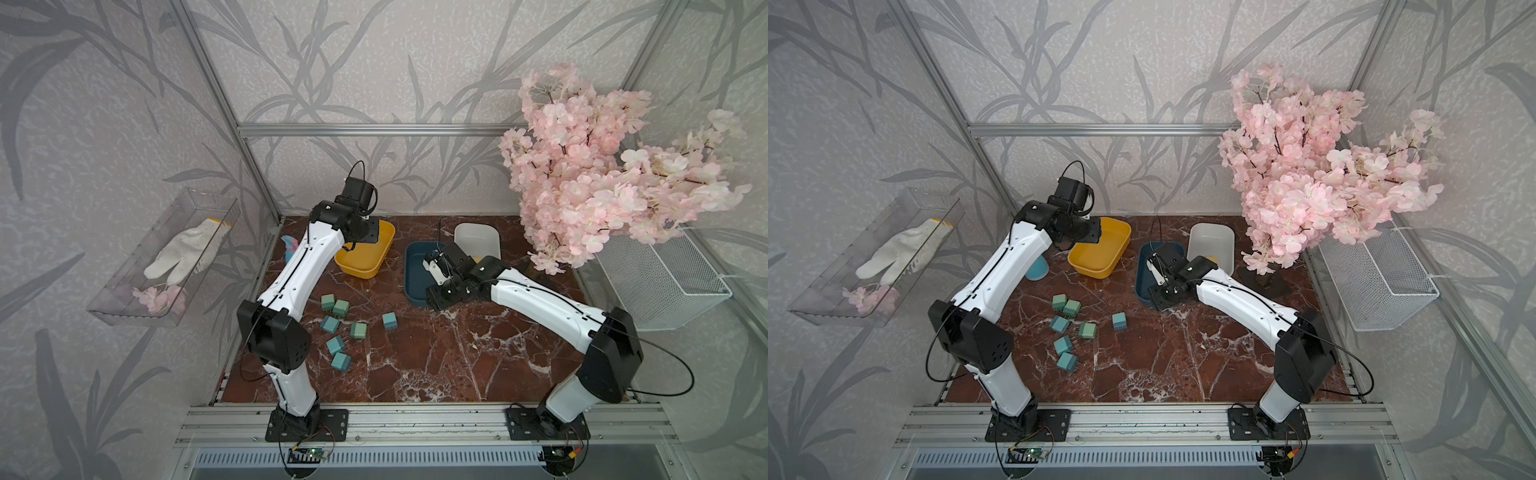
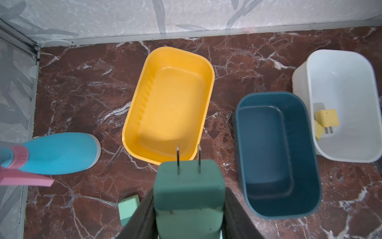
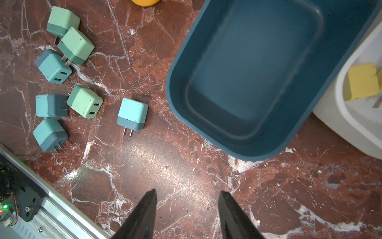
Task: Place the plugs by color into the storage box
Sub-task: Pick up the plug from the center of the board, then place the plug in the storage box.
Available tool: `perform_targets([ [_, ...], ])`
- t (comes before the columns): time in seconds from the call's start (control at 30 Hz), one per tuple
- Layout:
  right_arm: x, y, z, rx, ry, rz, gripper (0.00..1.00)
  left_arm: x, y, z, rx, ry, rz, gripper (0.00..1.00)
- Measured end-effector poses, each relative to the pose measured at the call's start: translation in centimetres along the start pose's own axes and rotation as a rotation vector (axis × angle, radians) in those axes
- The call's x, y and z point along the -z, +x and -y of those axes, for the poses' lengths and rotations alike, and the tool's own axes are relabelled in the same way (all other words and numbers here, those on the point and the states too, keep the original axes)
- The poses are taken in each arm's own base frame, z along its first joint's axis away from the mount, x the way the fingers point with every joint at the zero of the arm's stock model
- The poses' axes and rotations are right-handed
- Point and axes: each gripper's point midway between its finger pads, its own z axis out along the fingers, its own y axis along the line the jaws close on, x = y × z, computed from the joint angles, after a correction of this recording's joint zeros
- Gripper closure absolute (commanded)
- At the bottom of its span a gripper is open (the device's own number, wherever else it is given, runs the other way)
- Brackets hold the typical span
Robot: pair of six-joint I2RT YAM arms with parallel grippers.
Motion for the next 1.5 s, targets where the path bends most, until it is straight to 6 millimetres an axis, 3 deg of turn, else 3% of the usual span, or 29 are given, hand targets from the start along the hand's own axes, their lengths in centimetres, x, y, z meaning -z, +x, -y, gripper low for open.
perform_targets([
  [0.2,0.1,0.0,0.0,0.0,-0.001,0.0,0.47,-7.8,1.2,-0.7,0.009,-0.041,-0.138,1.0],
  [0.3,-0.1,0.1,0.0,0.003,-0.002,-0.005,0.47,-10.5,1.8,-1.2,0.018,-0.056,-0.178,1.0],
  [0.7,-1.6,-0.2,-0.6,0.004,-0.033,-0.022,0.47,-17.8,2.2,-2.4,0.052,-0.083,-0.225,0.97],
  [0.97,-1.6,-0.6,-0.7,-0.001,-0.038,-0.009,0.47,-19.5,3.0,-3.1,0.078,-0.095,-0.246,0.81],
  [1.2,-1.5,-0.5,-1.1,-0.012,-0.057,-0.018,0.47,-20.0,3.4,-3.3,0.089,-0.099,-0.249,0.51],
  [1.33,-0.9,-1.4,-1.5,-0.024,-0.073,0.003,0.47,-20.6,4.9,-3.5,0.09,-0.104,-0.285,0.44],
  [1.5,0.3,-2.7,-2.6,-0.031,-0.095,0.041,0.47,-19.7,5.0,-3.6,0.091,-0.106,-0.277,0.24],
])
